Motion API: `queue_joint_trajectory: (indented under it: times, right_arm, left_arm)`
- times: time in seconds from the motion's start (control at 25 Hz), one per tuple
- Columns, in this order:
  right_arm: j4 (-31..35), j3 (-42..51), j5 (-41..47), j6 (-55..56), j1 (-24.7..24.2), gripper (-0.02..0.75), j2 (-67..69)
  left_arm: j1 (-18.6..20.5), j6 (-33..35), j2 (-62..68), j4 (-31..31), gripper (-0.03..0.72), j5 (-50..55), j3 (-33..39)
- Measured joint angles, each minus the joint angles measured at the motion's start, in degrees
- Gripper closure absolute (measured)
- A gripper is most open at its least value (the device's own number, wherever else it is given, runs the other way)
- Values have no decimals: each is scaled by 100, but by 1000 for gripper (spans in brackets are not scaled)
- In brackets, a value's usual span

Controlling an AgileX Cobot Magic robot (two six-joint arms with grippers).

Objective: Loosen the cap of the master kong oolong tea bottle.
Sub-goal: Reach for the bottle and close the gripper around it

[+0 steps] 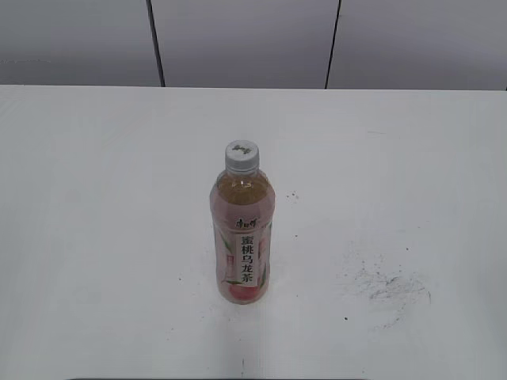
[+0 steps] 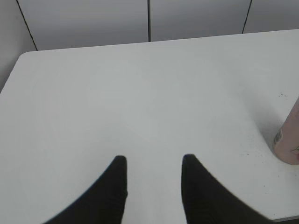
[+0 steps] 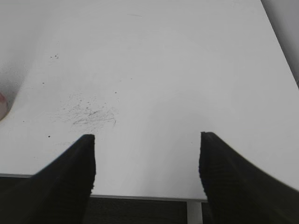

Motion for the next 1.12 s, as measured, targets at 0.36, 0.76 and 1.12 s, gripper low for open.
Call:
queue_joint_trajectory:
  times: [0.36, 0.76, 1.12]
  right_arm:
    - [0, 0, 0, 0, 0, 216, 0]
    - [0, 0, 0, 0, 0, 216, 0]
    - [0, 0, 0, 0, 0, 216, 0]
  left_arm:
    - [0, 0, 0, -5, 448, 0, 0]
    - [0, 5, 239, -217, 412, -1865, -118]
    - [0, 5, 2600, -1020, 316, -5191, -5]
